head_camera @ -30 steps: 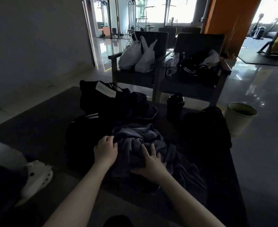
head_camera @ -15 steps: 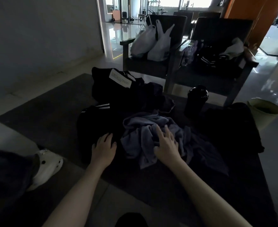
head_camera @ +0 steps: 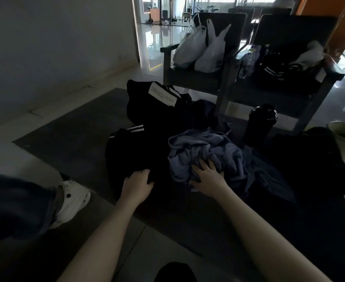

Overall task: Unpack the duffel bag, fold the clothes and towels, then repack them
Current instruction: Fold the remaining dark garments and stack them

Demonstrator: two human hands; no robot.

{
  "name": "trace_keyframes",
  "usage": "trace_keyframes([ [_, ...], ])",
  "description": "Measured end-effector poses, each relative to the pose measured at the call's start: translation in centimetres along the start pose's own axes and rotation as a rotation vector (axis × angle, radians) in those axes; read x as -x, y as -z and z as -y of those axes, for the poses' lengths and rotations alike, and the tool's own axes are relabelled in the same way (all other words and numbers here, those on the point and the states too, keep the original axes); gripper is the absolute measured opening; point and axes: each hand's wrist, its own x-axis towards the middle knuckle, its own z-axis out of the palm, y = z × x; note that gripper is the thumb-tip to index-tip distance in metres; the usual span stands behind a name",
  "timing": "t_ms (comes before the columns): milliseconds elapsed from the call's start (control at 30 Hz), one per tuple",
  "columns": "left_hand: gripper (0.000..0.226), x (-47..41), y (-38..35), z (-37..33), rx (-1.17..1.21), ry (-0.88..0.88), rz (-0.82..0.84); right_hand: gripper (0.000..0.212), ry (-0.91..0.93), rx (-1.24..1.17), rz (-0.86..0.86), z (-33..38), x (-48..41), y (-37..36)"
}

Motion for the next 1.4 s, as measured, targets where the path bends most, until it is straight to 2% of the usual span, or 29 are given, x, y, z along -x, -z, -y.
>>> trace_keyframes([
  [67,0.029,0.5,1.1,-0.4,0.130,0.046,0.000,0.066,0.000,0.011,-0.004,0.2,0.5,0.0],
  [233,0.031,1.2,4.3,-1.9,0.508,0.196,-0.077,0.061,0.006,-0.068,-0.144,1.6,2.6,0.1],
  [267,0.030,1.3,5.0,-2.4,0.559,0.187,-0.086,0.058,0.027,-0.132,-0.192,2.2,3.2,0.4],
  [333,0.023,1.9,6.2,-3.6,0.624,0.153,-0.098,0.055,0.076,-0.407,-0.242,3.5,4.1,1.4],
  [433,0.023,3.1,7.9,-5.9,0.764,0.119,-0.096,0.051,0.169,-0.914,-0.157,5.8,5.7,3.6],
  [500,0.020,4.1,8.9,-7.7,0.880,0.098,-0.057,0.045,0.197,-1.143,-0.099,7.0,7.0,4.8],
  [633,0.013,5.5,10.4,-10.6,1.033,-0.013,0.020,0.039,0.198,-1.203,-0.195,6.9,8.5,6.5],
  [733,0.029,6.0,11.0,-11.8,0.929,-0.084,-0.018,0.043,0.175,-1.211,-0.219,5.6,9.4,7.6],
  [800,0.041,6.2,11.1,-12.5,0.833,-0.121,-0.039,0.034,0.155,-1.172,-0.269,4.7,10.1,8.5],
  [867,0.044,7.0,10.9,-13.4,0.867,-0.196,0.062,0.027,0.107,-1.159,-0.349,3.9,10.7,9.4],
  [933,0.052,8.1,10.5,-14.4,0.873,-0.292,0.220,0.019,0.036,-1.267,-0.371,3.0,11.7,10.3],
  [1033,0.080,9.5,9.0,-15.2,0.743,-0.411,0.323,0.017,-0.039,-1.364,-0.376,1.3,13.1,11.0],
  [1167,0.119,10.7,6.3,-16.2,0.371,-0.461,0.255,0.014,-0.123,-1.422,-0.416,-1.0,14.7,11.0],
  [1233,0.113,11.4,5.1,-17.2,0.300,-0.505,0.148,0.013,-0.160,-1.459,-0.422,-1.9,15.4,10.7],
  [1333,0.078,12.1,4.1,-18.6,0.313,-0.579,-0.025,0.015,-0.230,-1.514,-0.445,-3.1,16.4,10.6],
  [1400,0.057,12.2,4.1,-19.4,0.345,-0.592,-0.057,0.016,-0.263,-1.549,-0.440,-4.0,17.1,10.6],
])
